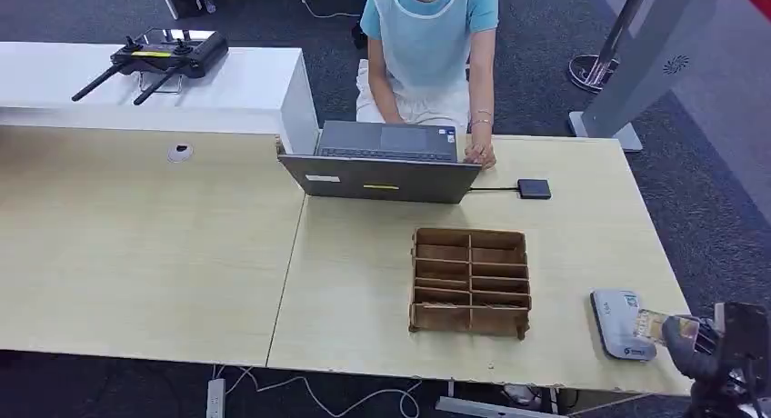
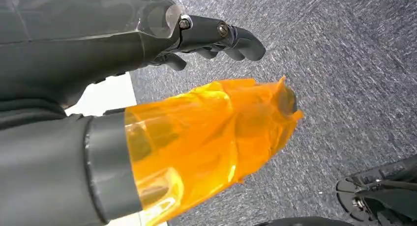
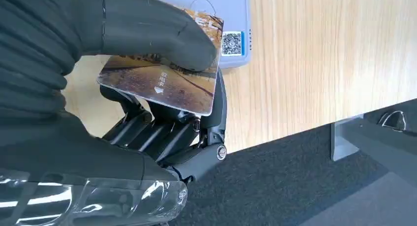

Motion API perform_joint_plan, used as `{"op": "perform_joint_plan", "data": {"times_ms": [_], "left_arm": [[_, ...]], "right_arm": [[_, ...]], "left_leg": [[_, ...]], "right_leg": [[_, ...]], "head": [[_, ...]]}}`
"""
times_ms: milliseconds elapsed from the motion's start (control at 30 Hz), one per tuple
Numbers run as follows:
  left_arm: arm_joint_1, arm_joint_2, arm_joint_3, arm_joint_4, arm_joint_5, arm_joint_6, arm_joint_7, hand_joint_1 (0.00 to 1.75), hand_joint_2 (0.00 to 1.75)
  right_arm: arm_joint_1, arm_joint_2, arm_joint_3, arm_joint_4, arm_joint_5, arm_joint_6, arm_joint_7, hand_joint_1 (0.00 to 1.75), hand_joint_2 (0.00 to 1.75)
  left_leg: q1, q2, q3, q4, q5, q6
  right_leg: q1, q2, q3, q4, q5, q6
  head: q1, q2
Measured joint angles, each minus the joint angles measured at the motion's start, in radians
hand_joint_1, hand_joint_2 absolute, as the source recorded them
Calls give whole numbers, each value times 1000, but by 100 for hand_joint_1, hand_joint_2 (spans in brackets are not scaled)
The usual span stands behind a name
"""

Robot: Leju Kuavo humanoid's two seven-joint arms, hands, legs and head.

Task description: Pass the card to the sensor for recognition and then transmit it.

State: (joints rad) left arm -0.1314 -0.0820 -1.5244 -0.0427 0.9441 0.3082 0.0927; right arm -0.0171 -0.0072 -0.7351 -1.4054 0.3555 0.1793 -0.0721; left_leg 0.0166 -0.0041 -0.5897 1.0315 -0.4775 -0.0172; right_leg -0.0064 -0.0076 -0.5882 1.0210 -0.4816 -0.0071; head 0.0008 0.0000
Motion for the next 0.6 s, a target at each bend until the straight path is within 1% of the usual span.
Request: {"op": "perform_joint_plan", "data": {"times_ms": [600], "left_arm": [[0, 0, 0, 0, -1, 0, 0, 0, 0]], "right_arm": [[-6, 4, -8, 11, 3, 0, -1, 175, 175]], "left_leg": [[0, 0, 0, 0, 0, 0]], "right_leg": [[0, 0, 0, 0, 0, 0]], "head": [[0, 0]]}}
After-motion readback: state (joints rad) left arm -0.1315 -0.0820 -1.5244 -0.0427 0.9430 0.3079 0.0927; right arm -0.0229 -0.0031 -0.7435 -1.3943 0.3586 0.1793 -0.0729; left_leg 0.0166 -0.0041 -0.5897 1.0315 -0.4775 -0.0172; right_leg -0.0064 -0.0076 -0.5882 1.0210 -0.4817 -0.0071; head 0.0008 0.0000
